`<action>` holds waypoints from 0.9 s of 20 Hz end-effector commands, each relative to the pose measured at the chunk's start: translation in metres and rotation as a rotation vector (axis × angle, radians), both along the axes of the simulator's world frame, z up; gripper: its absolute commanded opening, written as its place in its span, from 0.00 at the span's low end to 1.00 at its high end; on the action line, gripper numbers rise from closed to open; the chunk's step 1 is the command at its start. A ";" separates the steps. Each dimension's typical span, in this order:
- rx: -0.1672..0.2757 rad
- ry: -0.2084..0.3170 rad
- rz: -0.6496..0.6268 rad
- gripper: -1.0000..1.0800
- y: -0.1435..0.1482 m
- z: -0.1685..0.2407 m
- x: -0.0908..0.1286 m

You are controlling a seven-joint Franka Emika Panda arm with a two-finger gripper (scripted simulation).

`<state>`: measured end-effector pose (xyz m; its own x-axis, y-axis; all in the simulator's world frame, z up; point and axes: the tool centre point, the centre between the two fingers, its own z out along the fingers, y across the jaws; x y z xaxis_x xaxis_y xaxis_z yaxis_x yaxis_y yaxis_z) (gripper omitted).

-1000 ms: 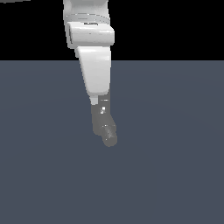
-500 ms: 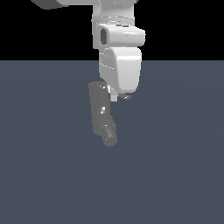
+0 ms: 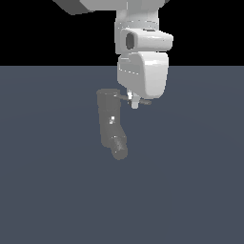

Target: Turn on the faucet by rotating a designated handle.

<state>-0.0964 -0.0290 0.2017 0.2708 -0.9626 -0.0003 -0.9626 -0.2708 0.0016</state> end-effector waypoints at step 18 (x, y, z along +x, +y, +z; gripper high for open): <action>0.000 -0.002 -0.023 0.00 -0.044 0.000 0.060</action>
<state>-0.0415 -0.0585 0.2017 0.2691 -0.9631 -0.0022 -0.9631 -0.2691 0.0023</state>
